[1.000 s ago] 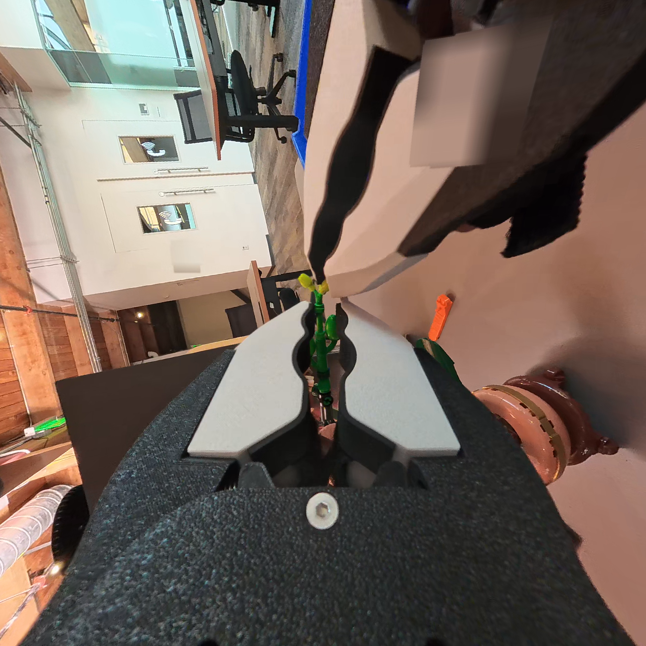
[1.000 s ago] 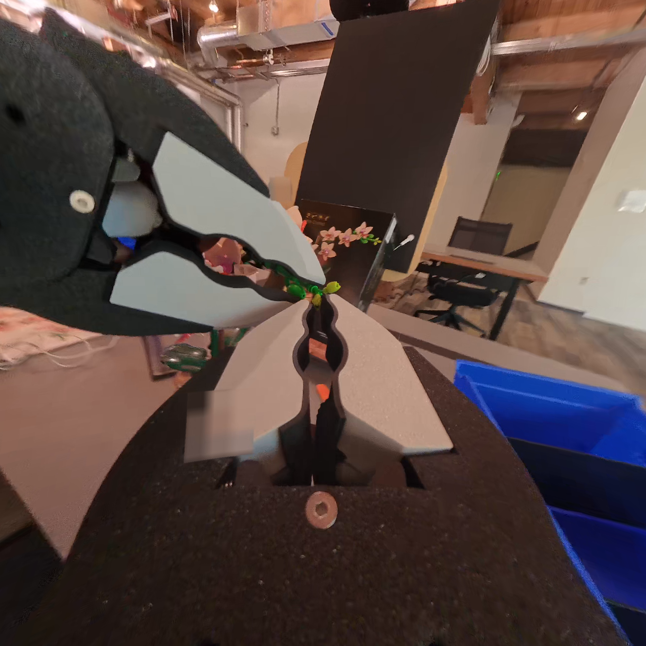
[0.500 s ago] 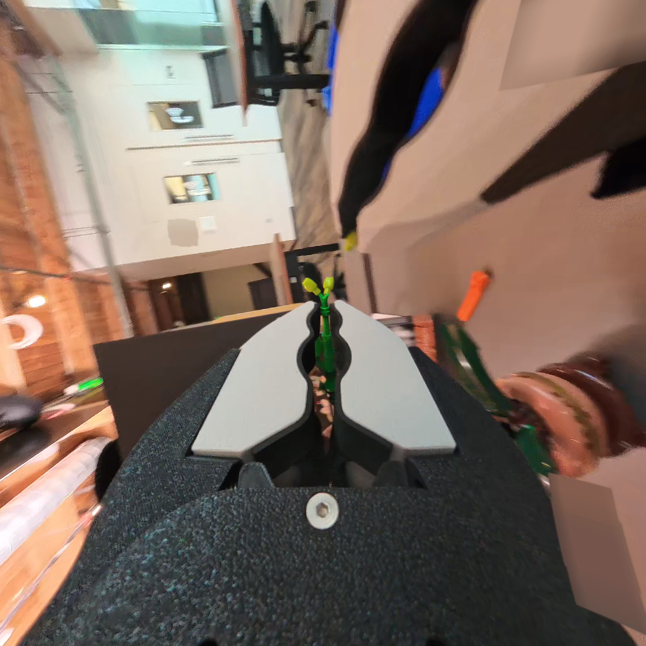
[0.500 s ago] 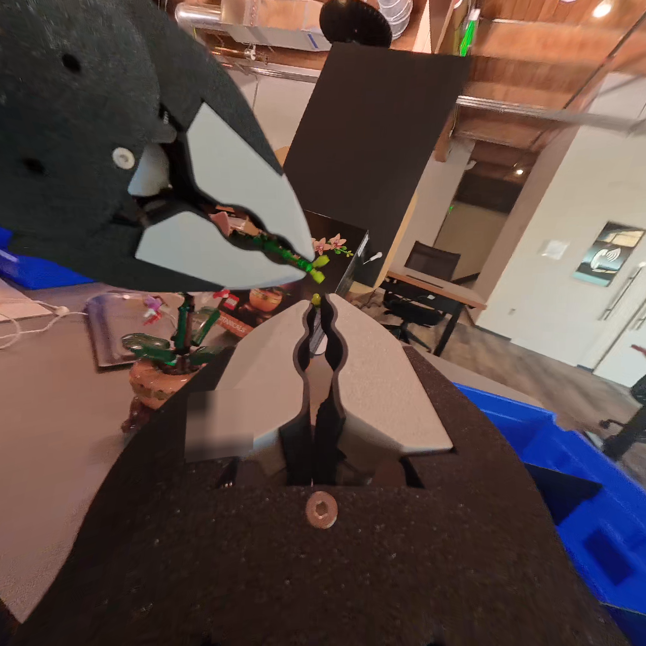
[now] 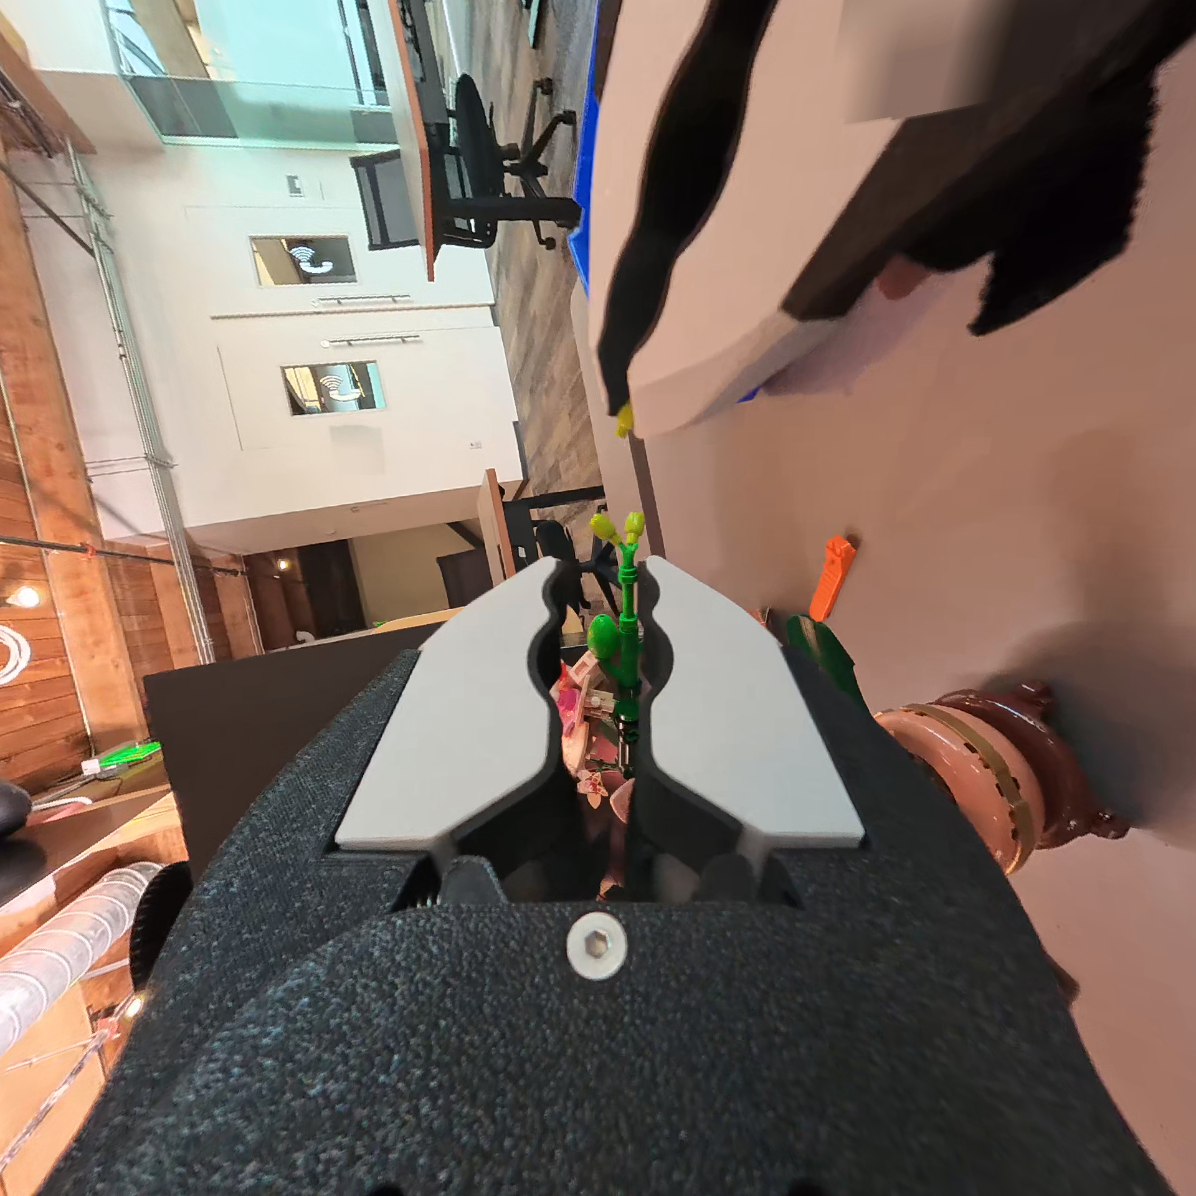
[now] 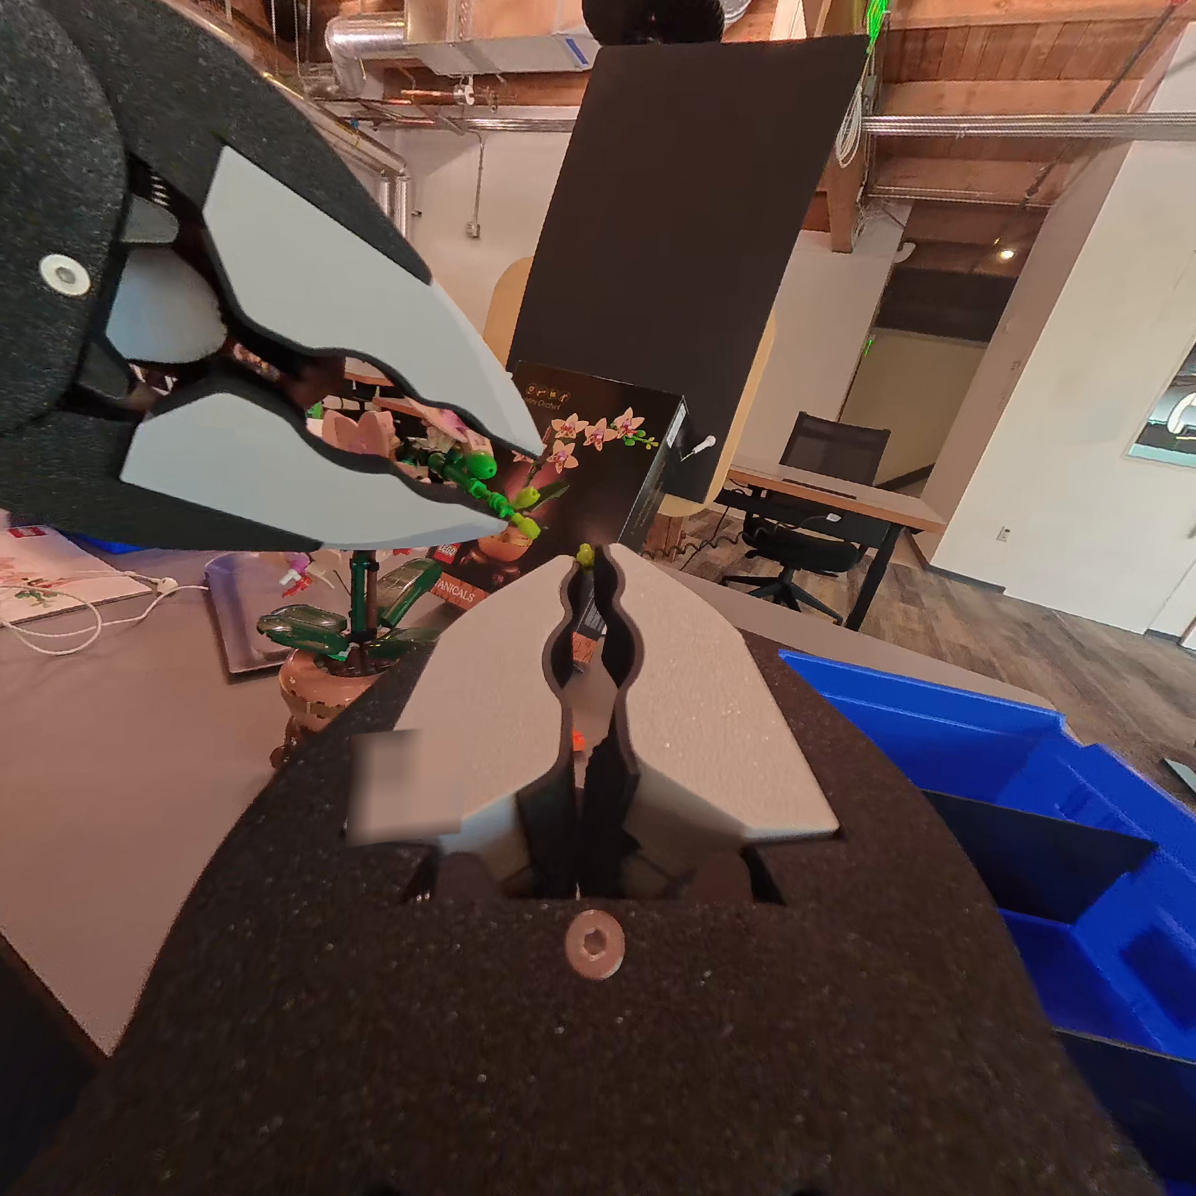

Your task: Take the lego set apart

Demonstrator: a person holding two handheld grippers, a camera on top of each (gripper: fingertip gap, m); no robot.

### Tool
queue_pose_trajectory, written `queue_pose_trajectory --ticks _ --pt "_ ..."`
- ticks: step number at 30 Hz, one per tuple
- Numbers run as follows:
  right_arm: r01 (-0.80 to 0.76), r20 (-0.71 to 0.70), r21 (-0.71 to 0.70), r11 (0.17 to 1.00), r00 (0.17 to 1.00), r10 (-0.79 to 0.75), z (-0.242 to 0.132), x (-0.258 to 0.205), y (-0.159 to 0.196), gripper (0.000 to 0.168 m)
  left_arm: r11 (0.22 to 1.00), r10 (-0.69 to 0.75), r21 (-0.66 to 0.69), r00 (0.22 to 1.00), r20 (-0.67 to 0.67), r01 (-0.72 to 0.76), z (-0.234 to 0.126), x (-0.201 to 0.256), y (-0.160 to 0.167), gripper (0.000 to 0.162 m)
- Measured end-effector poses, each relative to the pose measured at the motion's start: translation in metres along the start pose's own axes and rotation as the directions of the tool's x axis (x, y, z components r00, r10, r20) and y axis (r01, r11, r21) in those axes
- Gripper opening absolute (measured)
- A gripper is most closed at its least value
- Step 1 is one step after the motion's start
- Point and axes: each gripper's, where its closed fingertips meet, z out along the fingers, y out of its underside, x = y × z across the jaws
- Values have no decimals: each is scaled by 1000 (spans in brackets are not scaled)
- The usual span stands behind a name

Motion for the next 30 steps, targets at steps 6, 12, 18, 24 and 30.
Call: queue_pose_trajectory --ticks 6,12,18,24,30 --pt "0 -10 5 1000 1000 0 -2 2 -1 3 1000 3 2 1000 15 -3 -2 -1 2 21" --pt "4 -5 0 1000 1000 -4 -4 4 -1 3 1000 5 12 1000 25 -6 -4 -2 -1 29" --pt "-3 11 -43 999 1000 4 -11 9 7 3 1000 -13 27 1000 16 12 -9 -4 -3 36" --pt "5 -10 -84 996 1000 -6 -19 21 14 3 999 -38 24 999 26 38 -12 -7 1 37" --pt "25 -8 -132 991 1000 -26 -30 29 21 3 988 -146 69 986 75 141 -35 -12 0 38"
